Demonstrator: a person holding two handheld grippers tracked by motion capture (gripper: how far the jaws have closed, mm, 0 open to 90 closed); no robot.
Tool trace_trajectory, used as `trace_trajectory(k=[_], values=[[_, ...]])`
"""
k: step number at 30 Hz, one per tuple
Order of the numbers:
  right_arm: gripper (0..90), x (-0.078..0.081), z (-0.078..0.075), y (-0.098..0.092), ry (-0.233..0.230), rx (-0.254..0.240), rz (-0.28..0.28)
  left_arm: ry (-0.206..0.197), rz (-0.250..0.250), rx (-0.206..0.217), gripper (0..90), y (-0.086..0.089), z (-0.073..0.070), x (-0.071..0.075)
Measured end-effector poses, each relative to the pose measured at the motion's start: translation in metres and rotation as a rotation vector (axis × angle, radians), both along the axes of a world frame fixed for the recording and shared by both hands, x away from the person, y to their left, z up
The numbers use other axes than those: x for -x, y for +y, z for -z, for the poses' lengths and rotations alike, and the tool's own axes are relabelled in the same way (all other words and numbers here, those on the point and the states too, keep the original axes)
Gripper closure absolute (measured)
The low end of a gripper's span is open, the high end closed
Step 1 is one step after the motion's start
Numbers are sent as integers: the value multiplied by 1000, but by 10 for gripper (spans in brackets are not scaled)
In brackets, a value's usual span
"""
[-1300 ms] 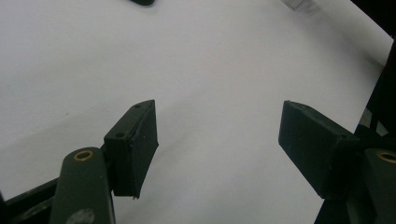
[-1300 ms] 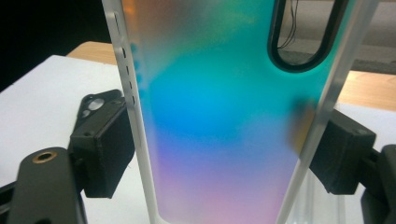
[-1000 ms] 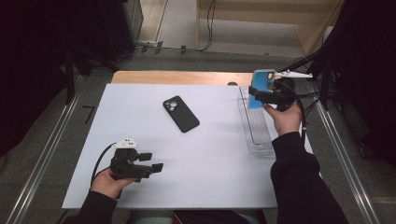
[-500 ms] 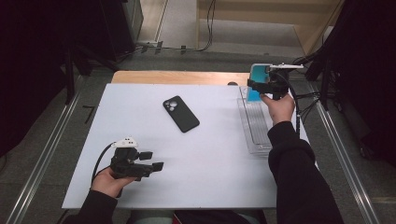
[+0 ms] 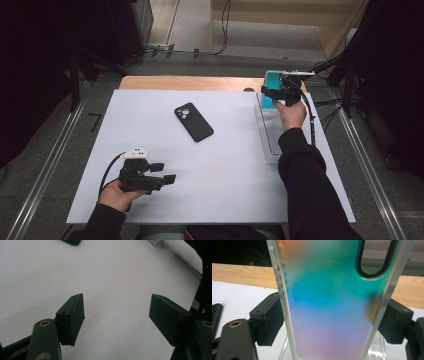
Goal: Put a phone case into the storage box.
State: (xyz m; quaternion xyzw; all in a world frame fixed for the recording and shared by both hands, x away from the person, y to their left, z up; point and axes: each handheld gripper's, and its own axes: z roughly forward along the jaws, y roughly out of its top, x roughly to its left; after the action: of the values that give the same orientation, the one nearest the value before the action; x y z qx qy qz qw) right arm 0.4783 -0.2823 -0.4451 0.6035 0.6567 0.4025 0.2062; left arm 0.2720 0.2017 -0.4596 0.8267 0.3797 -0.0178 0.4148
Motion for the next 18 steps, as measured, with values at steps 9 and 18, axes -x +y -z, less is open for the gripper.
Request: trace_trajectory(k=[9, 18], values=[[156, -11, 13, 6, 16, 21, 48, 2, 2, 2, 285, -1, 0, -1], [157, -15, 14, 11, -3, 85, 30, -2, 5, 2, 286, -2, 0, -2]])
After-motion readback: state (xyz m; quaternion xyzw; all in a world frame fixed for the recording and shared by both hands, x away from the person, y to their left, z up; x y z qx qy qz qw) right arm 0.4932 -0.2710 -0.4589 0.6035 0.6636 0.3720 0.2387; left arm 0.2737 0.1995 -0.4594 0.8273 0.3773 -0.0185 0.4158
